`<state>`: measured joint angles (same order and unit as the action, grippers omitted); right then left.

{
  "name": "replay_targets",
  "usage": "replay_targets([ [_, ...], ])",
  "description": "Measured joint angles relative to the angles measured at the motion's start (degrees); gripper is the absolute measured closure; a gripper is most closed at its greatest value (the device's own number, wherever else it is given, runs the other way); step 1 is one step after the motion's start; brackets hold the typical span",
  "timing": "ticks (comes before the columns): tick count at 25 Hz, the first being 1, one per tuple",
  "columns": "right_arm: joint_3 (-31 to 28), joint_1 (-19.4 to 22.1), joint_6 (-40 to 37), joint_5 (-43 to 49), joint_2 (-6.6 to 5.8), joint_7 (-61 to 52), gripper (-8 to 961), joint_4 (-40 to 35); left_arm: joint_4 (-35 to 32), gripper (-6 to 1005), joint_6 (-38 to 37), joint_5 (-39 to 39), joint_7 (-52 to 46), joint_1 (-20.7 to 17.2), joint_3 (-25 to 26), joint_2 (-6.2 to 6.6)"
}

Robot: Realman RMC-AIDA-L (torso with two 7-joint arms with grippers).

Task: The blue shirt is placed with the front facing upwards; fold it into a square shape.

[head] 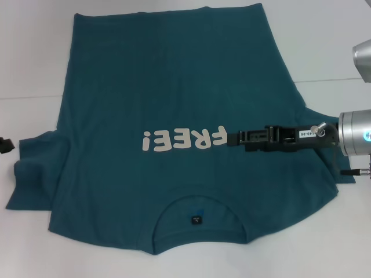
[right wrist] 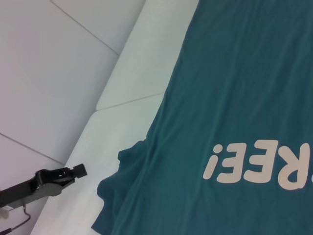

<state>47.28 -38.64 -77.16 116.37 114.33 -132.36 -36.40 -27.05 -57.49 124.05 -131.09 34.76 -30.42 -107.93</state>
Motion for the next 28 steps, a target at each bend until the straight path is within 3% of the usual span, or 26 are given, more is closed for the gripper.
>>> replay_targets([
  [13, 0.0, -0.1, 0.4, 0.1, 0.0, 0.3, 156, 0.0, -0.4, 789, 1.1, 2.4, -8.6, -2.2, 1.8, -0.71],
  [19, 0.0, -0.1, 0.5, 0.1, 0.07, 0.4, 157, 0.1, 1.5, 593, 2.3, 2.5, -9.0, -1.3, 1.7, -0.81],
  [25, 0.0, 0.2, 0.7, 0.1, 0.1, 0.3, 158, 0.1, 3.3, 345, 4.0, 2.5, -8.5, -0.4, 1.4, -1.21],
  [27, 0.0, 0.3, 0.7, 0.1, 0.11, 0.3, 158, 0.1, 3.4, 182, 4.1, 2.5, -8.4, -0.3, 1.4, -1.39],
  [28, 0.0, 0.3, 0.8, 0.1, 0.11, 0.2, 159, 0.1, 3.4, 182, 4.0, 2.4, -8.4, -0.3, 1.3, -1.54],
])
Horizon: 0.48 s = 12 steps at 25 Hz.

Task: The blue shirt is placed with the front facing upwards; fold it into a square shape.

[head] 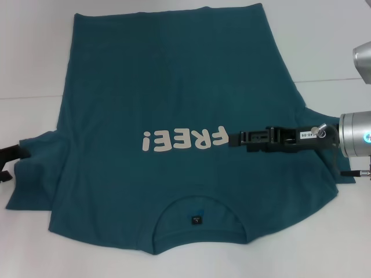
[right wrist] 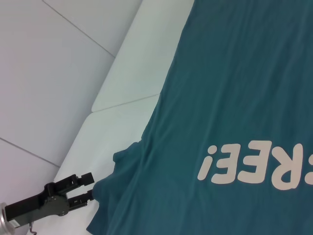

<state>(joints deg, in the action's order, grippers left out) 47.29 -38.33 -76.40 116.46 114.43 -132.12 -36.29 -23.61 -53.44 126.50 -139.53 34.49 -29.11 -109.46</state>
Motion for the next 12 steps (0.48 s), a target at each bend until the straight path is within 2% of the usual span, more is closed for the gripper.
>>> replay_targets([
  [12, 0.0, 0.2, 0.0, 0.0, 0.0, 0.2, 161, 0.0, 0.1, 185, -1.8, -0.2, 1.3, 1.3, 0.1, -1.33],
])
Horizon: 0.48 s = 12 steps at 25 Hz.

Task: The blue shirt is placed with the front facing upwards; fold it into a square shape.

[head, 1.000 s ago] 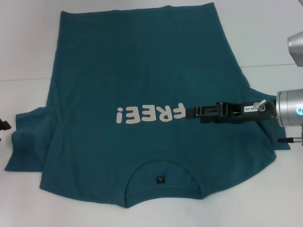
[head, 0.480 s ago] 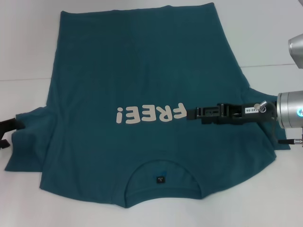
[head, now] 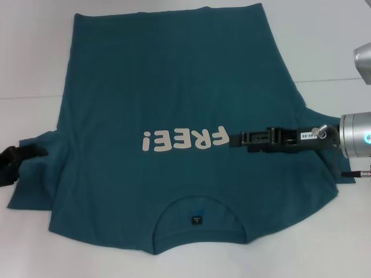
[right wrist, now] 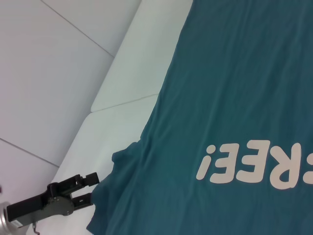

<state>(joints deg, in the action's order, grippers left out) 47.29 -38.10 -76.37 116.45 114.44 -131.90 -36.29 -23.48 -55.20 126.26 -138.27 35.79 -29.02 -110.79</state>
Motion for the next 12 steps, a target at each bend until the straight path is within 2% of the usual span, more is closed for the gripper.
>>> replay_targets([
  [3, 0.0, 0.1, 0.0, 0.0, 0.0, 0.0, 161, 0.0, 0.0, 186, -0.4, 0.2, 0.4, 0.9, -0.3, 0.33],
  [7, 0.0, 0.3, 0.1, 0.0, -0.08, 0.1, 162, 0.1, 1.2, 255, -1.1, 2.2, -0.2, 2.4, -1.4, 2.05],
  [9, 0.0, 0.3, 0.4, 0.0, -0.13, 0.2, 162, 0.1, 1.4, 290, -1.3, 2.5, -0.2, 2.6, -1.4, 2.26],
  [12, 0.0, 0.3, 0.8, 0.0, -0.16, 0.2, 163, 0.1, 1.2, 429, -1.2, 2.5, 0.1, 2.6, -1.7, 2.15],
])
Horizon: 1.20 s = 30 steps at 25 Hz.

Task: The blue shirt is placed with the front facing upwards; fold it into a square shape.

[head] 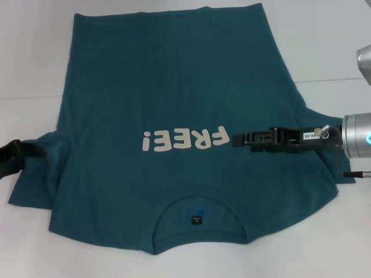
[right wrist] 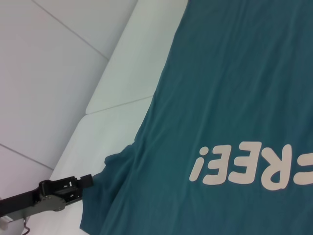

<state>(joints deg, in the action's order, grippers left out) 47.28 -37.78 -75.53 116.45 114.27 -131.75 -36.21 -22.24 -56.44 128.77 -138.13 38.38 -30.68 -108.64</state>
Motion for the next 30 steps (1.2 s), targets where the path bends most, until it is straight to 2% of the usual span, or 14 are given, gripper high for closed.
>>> replay_targets([
  [7, 0.0, 0.0, 0.2, 0.0, -0.02, -0.1, 164, 0.0, -0.1, 723, -0.7, 0.2, 0.3, -0.1, -0.2, 0.02],
  [10, 0.0, -0.1, 0.2, 0.0, -0.02, -0.1, 165, 0.0, -0.1, 960, -1.0, 0.2, 0.6, -0.2, -0.1, 0.01],
  [15, 0.0, -0.1, 0.2, 0.0, -0.02, -0.1, 165, 0.0, -0.6, 964, -3.0, -0.2, 1.0, -0.4, 0.5, 0.22],
  [27, 0.0, 0.0, 0.2, 0.0, -0.02, 0.0, 168, 0.0, -1.8, 968, -5.5, 0.4, 1.5, 2.4, 0.4, 2.85],
  [30, 0.0, 0.1, 0.2, 0.0, -0.02, 0.0, 168, 0.0, -1.9, 969, -5.6, 0.5, 1.4, 2.9, 0.1, 3.17],
])
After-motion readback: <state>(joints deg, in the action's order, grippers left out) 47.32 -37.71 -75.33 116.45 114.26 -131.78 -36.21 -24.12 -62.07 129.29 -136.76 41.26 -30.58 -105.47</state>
